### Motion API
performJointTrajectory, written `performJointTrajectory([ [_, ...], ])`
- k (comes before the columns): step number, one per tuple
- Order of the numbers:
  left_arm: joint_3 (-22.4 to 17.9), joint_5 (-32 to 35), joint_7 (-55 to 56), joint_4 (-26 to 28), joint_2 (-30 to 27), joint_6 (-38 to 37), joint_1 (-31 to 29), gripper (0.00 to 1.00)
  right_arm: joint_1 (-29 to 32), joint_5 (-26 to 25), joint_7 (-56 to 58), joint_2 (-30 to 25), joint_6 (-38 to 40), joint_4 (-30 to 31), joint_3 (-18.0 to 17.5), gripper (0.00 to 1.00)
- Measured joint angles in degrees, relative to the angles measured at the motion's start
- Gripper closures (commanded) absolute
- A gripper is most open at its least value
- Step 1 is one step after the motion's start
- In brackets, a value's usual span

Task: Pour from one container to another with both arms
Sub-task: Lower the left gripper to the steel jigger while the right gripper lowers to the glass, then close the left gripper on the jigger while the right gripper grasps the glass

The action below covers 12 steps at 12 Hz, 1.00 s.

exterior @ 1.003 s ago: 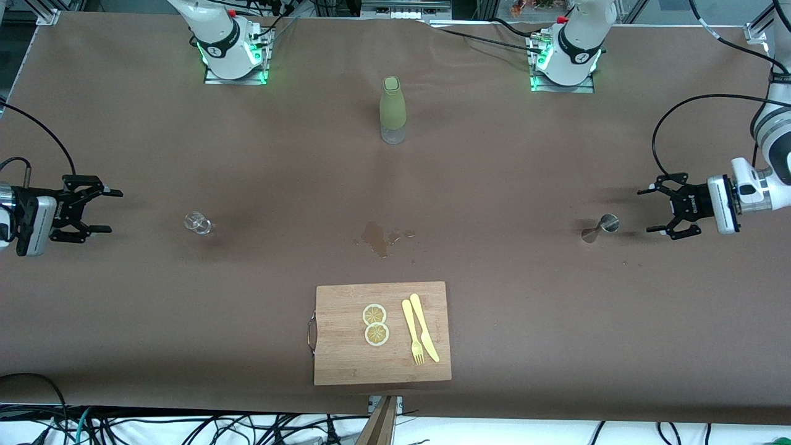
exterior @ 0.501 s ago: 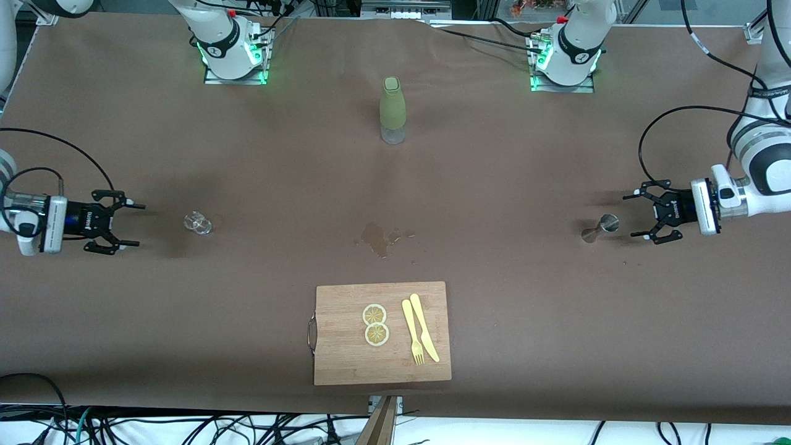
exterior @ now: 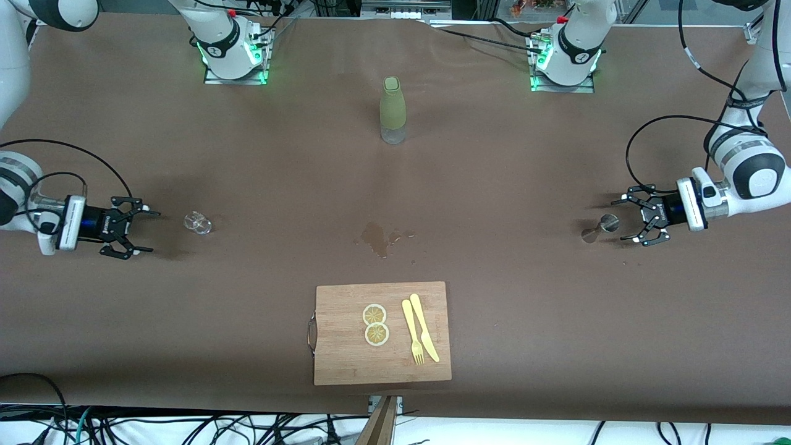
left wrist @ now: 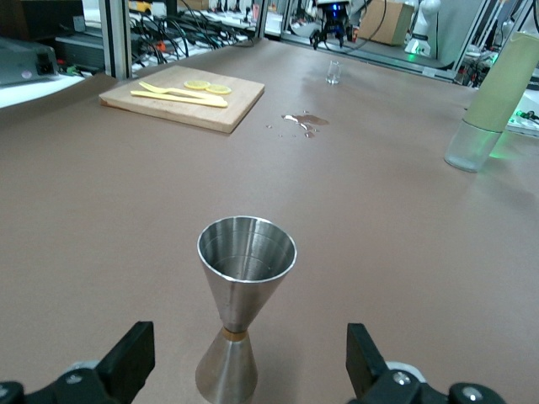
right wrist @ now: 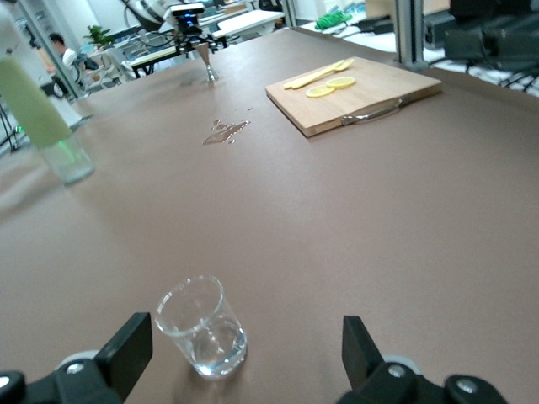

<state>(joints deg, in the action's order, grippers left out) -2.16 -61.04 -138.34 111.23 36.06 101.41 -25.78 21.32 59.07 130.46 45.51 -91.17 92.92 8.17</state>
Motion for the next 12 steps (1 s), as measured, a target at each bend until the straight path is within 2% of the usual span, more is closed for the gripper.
performJointTrajectory([
  [7,0.22,-3.08,-5.24,-0.46,2.64,-1.5,-0.04,0.01,-0.04,0.39,17.4,1.62,-0.46,5.1,-1.34,0.0],
  [12,0.91,-3.08,-8.52,-1.41,4.66,-3.72,0.61,0.01,-0.4,0.39,20.91,2.17,-2.32,6.85,-2.33,0.0],
])
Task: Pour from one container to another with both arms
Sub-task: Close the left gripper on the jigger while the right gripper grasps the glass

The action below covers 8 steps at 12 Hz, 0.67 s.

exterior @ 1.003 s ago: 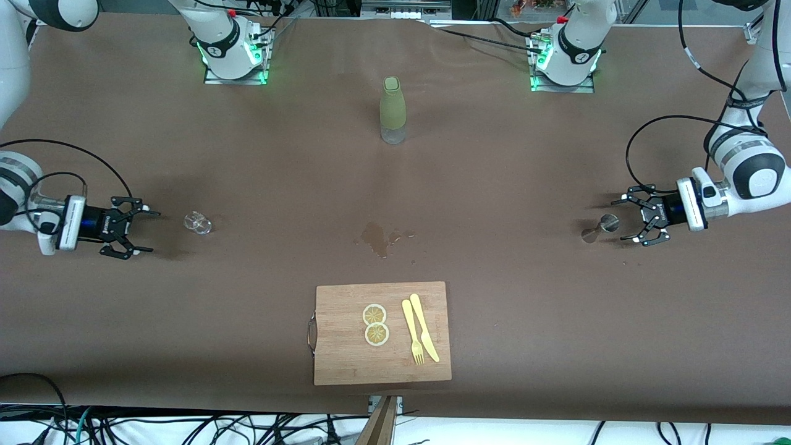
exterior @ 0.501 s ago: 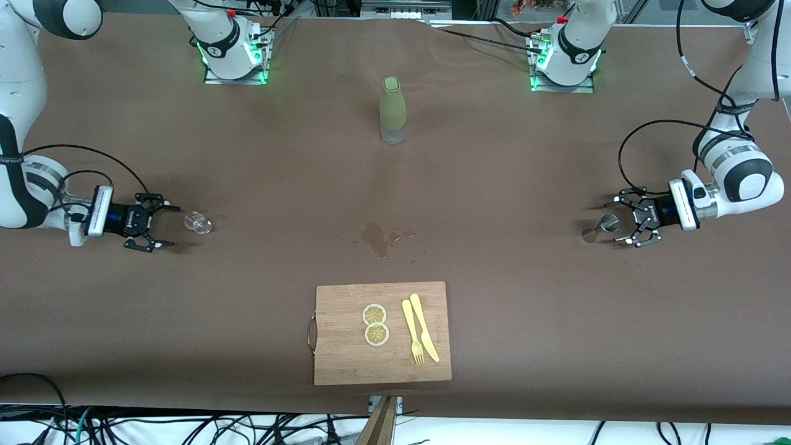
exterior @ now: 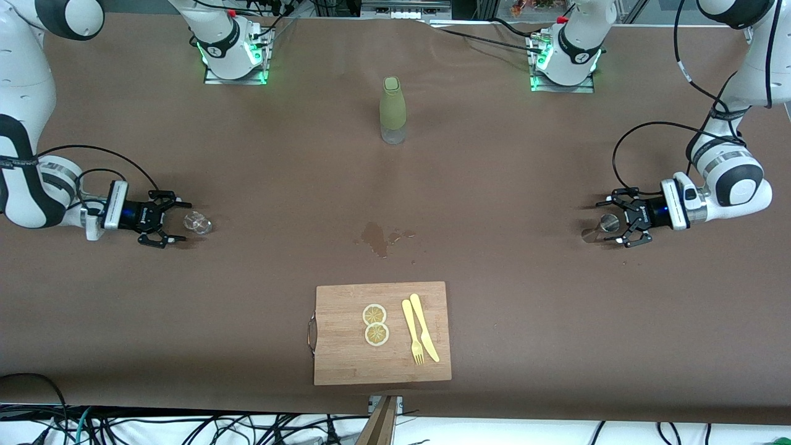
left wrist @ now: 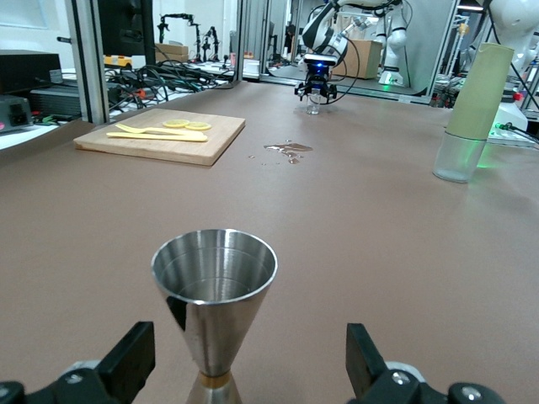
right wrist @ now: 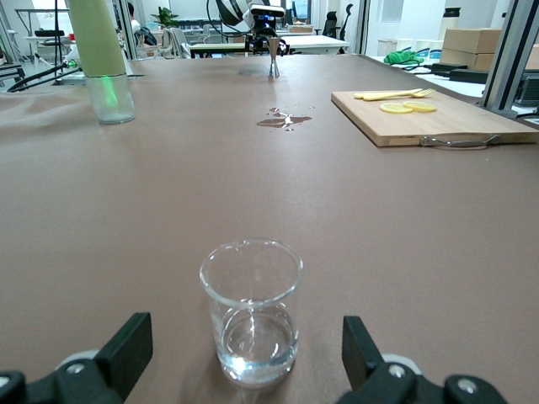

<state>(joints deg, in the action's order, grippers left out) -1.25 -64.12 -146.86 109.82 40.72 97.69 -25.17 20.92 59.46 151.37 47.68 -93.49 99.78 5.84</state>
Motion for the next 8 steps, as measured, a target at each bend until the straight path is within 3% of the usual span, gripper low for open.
performJointTrajectory([
  [6,0.28,-0.02,-2.0,-4.17,3.66,-1.15,0.64,0.01,-0.17,0.0,-0.36,1.07,-1.71,0.01,-1.69,0.02],
  [8,0.31,-0.37,-2.1,-5.21,4.81,-1.37,1.05,0.01,-0.22,0.0,-0.64,1.4,-1.79,0.02,-1.96,0.1],
])
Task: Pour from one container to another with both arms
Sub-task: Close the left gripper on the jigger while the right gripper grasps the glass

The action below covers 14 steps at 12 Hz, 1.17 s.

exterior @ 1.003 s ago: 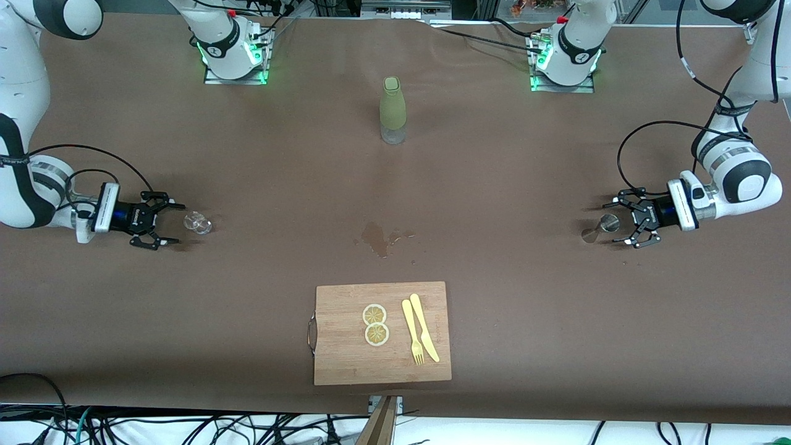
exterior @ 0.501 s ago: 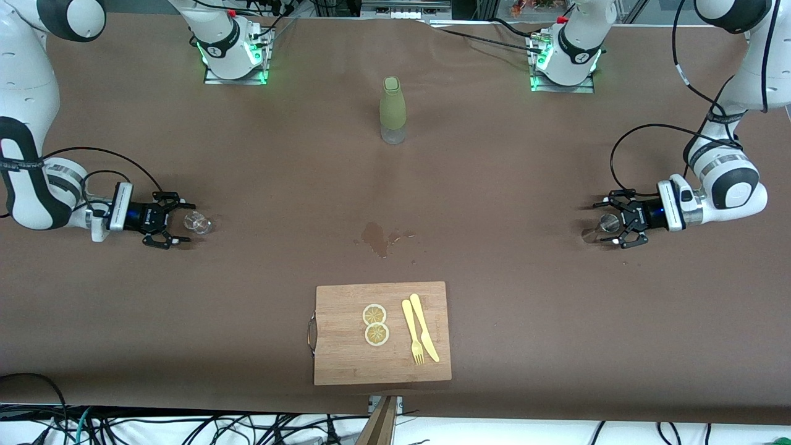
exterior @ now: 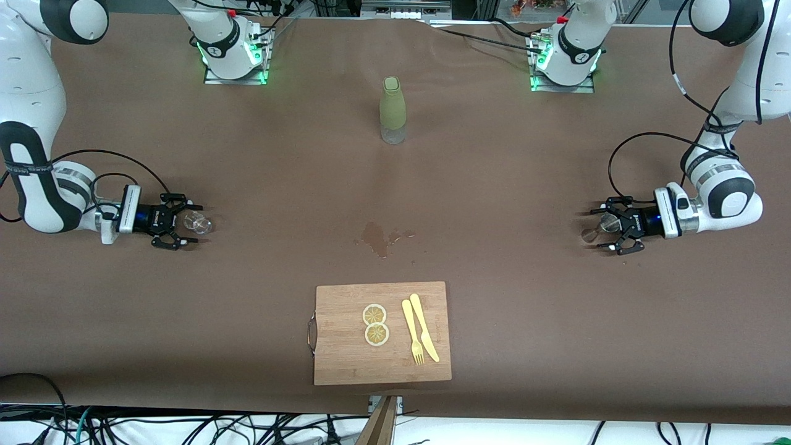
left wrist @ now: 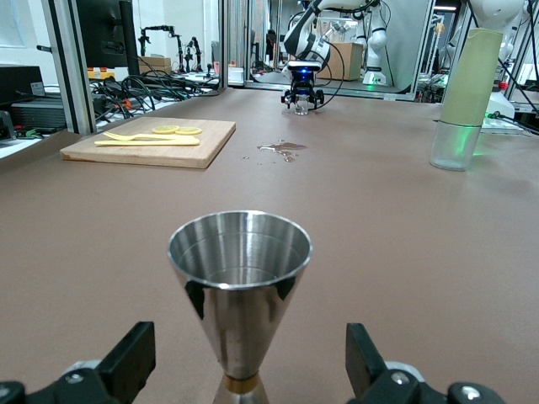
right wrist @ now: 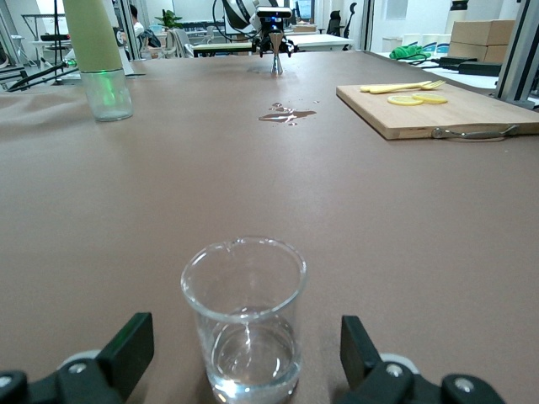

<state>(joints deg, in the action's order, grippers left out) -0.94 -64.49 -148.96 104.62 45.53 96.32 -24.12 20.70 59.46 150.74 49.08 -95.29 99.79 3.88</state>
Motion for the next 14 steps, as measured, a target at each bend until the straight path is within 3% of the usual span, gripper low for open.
performJointTrajectory([
  [2,0.01,-1.53,-0.11,-0.49,0.84,-0.08,0.82,0.02,-0.06,0.0,-0.33,0.06,-0.01,0.0,-0.06,0.22],
  [4,0.04,-2.58,-0.19,-0.79,1.57,-0.09,1.72,0.05,-0.07,0.0,-0.91,0.06,-0.02,0.0,-0.06,0.26],
  [6,0.04,-3.14,-0.5,-0.99,2.15,-0.09,2.16,0.12,-0.09,0.0,-1.52,0.06,-0.02,0.0,-0.09,0.37],
  [8,0.03,-3.15,-1.07,-1.19,2.34,-0.1,2.22,0.26,-0.14,0.0,-1.64,0.06,-0.03,0.0,-0.1,0.52],
  [10,0.03,-3.15,-1.17,-1.26,2.38,-0.11,2.22,0.45,-0.17,0.0,-1.69,0.06,-0.06,-0.01,-0.12,0.59],
  [12,0.03,-3.15,-1.22,-1.27,2.46,-0.2,2.22,0.77,-0.31,0.0,-1.69,0.08,-0.09,0.0,-0.24,0.59],
  [13,0.03,-3.26,-1.23,-1.27,2.56,-0.4,2.22,0.94,-0.44,0.0,-1.69,0.08,-0.17,-0.01,-0.29,0.65],
  [14,0.03,-3.54,-1.26,-1.27,2.7,-0.77,2.22,1.0,-0.48,0.0,-1.69,0.08,-0.24,-0.04,-0.32,0.68],
])
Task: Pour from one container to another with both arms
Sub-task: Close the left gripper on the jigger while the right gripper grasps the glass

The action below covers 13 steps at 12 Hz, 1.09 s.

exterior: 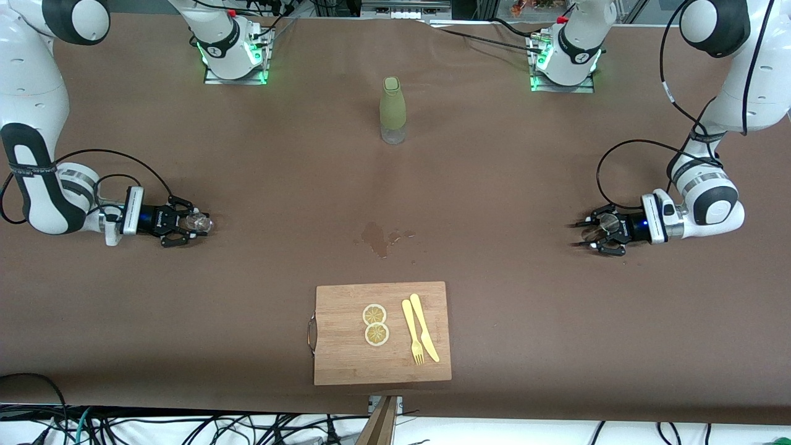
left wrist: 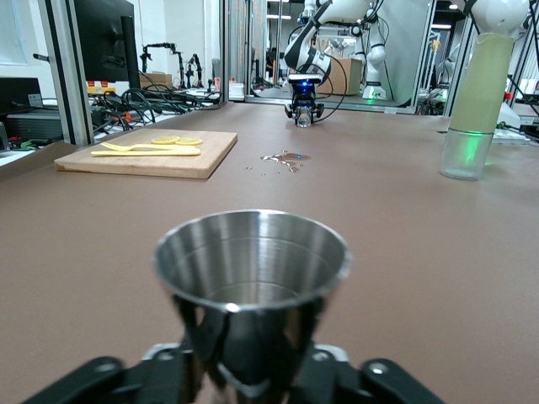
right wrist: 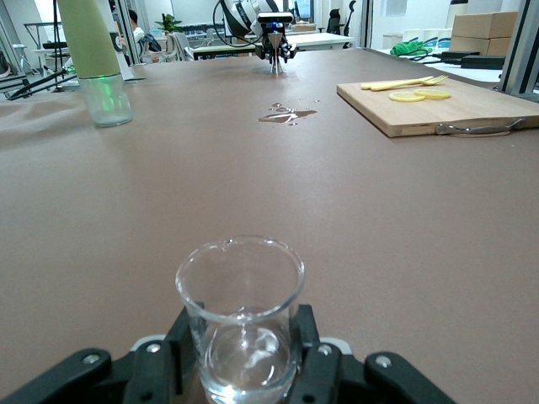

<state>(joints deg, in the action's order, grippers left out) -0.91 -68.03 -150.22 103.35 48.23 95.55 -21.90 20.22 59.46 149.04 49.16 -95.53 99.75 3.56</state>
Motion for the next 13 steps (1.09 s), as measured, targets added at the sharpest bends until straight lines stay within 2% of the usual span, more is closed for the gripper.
performJointTrajectory([
  [2,0.0,-0.51,-0.07,-0.04,0.26,-0.4,0.0,1.0,-0.02,0.0,0.0,0.0,-0.04,-0.01,-0.02,0.73],
  [8,-0.05,-0.54,0.08,-0.25,0.41,-2.09,0.0,1.0,-1.99,-0.78,-4.4,-0.96,-3.31,-1.16,-1.08,0.73],
  [13,-0.01,-0.55,4.46,-1.43,0.04,-5.37,0.19,1.0,-3.79,-6.84,-15.65,-4.58,-4.01,-3.51,-4.24,0.73],
])
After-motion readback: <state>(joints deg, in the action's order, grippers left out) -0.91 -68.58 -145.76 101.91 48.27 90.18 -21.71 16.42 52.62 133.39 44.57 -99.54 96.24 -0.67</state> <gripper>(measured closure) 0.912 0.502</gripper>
